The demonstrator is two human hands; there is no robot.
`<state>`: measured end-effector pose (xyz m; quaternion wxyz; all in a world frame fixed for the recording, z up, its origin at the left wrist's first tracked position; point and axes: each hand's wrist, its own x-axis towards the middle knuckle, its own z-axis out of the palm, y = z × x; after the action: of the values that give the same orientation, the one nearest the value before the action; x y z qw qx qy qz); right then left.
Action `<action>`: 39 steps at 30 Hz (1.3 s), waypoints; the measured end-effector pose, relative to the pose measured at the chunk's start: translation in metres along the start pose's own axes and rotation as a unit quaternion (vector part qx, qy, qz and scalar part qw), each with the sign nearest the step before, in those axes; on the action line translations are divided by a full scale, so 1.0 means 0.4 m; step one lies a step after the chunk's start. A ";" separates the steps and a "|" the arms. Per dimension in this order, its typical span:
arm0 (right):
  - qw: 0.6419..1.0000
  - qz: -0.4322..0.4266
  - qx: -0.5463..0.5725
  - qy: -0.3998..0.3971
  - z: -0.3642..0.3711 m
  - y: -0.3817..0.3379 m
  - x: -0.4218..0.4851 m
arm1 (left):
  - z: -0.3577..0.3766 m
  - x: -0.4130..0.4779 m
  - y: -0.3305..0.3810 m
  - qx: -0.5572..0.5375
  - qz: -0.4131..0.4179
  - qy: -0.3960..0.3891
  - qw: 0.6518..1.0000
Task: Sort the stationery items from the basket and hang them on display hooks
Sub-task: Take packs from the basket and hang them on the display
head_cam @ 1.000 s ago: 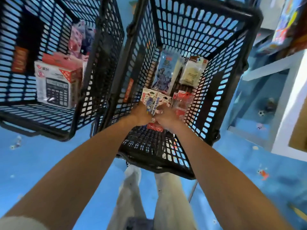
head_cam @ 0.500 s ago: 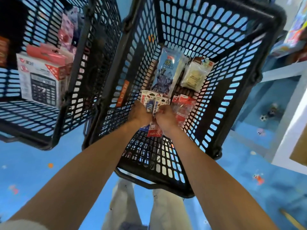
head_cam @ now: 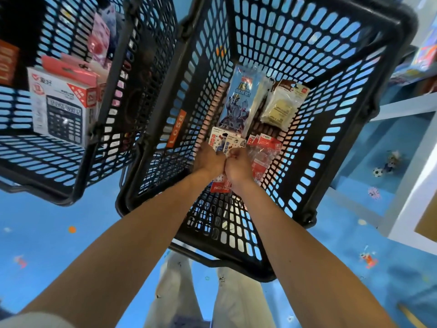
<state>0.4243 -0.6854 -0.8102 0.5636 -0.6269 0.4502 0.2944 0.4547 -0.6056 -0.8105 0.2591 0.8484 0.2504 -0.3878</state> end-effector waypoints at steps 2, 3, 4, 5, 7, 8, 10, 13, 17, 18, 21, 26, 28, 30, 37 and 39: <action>1.000 0.006 0.018 0.001 -0.003 0.003 0.004 | 0.003 -0.006 0.002 -0.007 -0.002 -0.003 1.000; 0.999 0.011 0.036 0.002 -0.001 0.005 0.006 | 0.004 -0.007 0.002 -0.011 -0.001 0.000 1.000; 0.999 0.014 0.052 0.006 0.000 0.006 0.007 | 0.003 -0.007 0.001 -0.016 -0.001 0.003 1.000; 0.998 0.016 0.062 0.012 0.002 0.007 0.007 | 0.002 -0.007 0.001 -0.021 -0.002 0.005 1.000; 0.997 0.017 0.068 0.023 0.004 0.007 0.007 | 0.000 -0.005 0.002 -0.040 -0.010 0.005 0.999; 0.997 0.018 0.071 0.026 0.004 0.007 0.007 | -0.001 -0.005 0.003 -0.058 -0.017 0.004 0.998; 0.996 0.024 0.078 0.027 0.003 0.007 0.006 | 0.000 -0.007 0.007 -0.089 -0.032 -0.004 0.996; 0.996 0.025 0.079 0.029 0.004 0.005 0.007 | 0.001 -0.010 0.013 -0.078 -0.027 -0.014 0.996; 0.996 0.024 0.078 0.039 0.002 0.006 0.008 | -0.004 -0.008 0.006 -0.059 -0.014 -0.028 0.998; 0.996 0.023 0.077 0.044 0.002 0.007 0.008 | -0.006 -0.007 0.004 -0.057 -0.011 -0.033 0.998; 0.995 0.021 0.076 0.056 0.005 0.008 0.007 | -0.013 -0.005 0.000 -0.045 0.004 -0.036 0.998; 0.993 0.024 0.091 0.077 0.010 0.009 0.005 | -0.017 -0.005 -0.006 -0.033 0.011 -0.041 0.999; 0.992 0.023 0.093 0.079 0.010 0.009 0.002 | -0.012 -0.011 -0.005 -0.043 0.011 -0.039 0.998; 0.993 0.022 0.084 0.078 0.008 0.007 -0.001 | -0.003 -0.016 -0.002 -0.047 0.018 -0.031 0.998; 0.995 0.010 0.047 0.089 -0.008 0.016 0.004 | 0.013 -0.024 0.006 -0.018 0.037 -0.044 0.998; 0.993 0.025 0.068 0.090 -0.015 0.019 0.003 | 0.013 -0.023 0.011 -0.015 0.030 -0.049 0.998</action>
<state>0.4174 -0.6912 -0.8135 0.5549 -0.5996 0.5332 0.2196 0.4494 -0.6142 -0.8051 0.2951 0.8315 0.2180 -0.4171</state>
